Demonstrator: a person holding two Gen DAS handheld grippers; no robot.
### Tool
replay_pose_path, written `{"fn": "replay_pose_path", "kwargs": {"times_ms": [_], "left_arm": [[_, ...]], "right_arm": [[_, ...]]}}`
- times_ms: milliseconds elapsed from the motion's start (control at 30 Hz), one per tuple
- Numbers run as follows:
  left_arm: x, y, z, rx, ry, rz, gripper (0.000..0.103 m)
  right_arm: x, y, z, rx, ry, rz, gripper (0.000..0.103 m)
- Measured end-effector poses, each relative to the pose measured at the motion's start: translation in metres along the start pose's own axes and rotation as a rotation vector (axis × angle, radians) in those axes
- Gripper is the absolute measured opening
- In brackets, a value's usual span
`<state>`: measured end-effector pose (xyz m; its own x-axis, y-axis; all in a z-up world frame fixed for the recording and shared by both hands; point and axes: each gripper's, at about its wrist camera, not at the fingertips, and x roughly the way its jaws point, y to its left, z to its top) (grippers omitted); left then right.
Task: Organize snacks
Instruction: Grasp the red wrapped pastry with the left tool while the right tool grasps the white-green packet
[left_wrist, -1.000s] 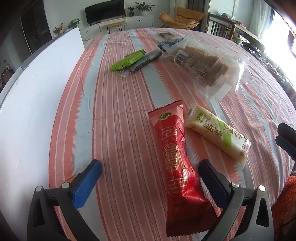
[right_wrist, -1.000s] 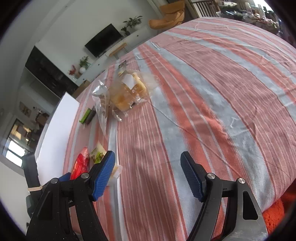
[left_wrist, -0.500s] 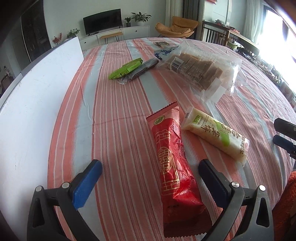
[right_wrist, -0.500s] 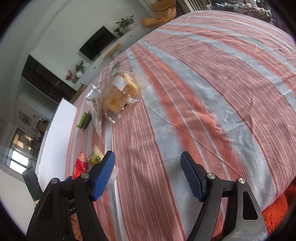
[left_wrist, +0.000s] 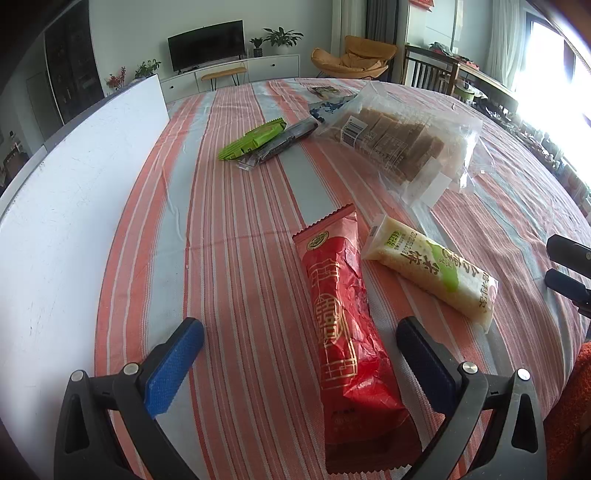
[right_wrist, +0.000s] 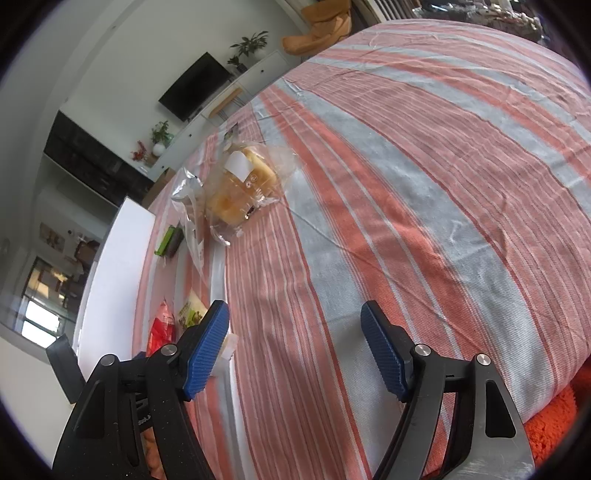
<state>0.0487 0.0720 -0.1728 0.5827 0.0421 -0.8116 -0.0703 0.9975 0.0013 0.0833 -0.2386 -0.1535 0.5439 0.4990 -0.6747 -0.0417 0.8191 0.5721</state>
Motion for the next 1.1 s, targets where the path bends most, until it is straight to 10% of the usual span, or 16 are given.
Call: {"fn": "replay_pose_path", "kwargs": {"times_ms": [1100], "left_arm": [[0.0004,0.0000,-0.0001,-0.001,0.000,-0.001,0.103]], "right_arm": [[-0.0015,-0.0043,0.0011,0.015,-0.003,0.020,0.077]]}}
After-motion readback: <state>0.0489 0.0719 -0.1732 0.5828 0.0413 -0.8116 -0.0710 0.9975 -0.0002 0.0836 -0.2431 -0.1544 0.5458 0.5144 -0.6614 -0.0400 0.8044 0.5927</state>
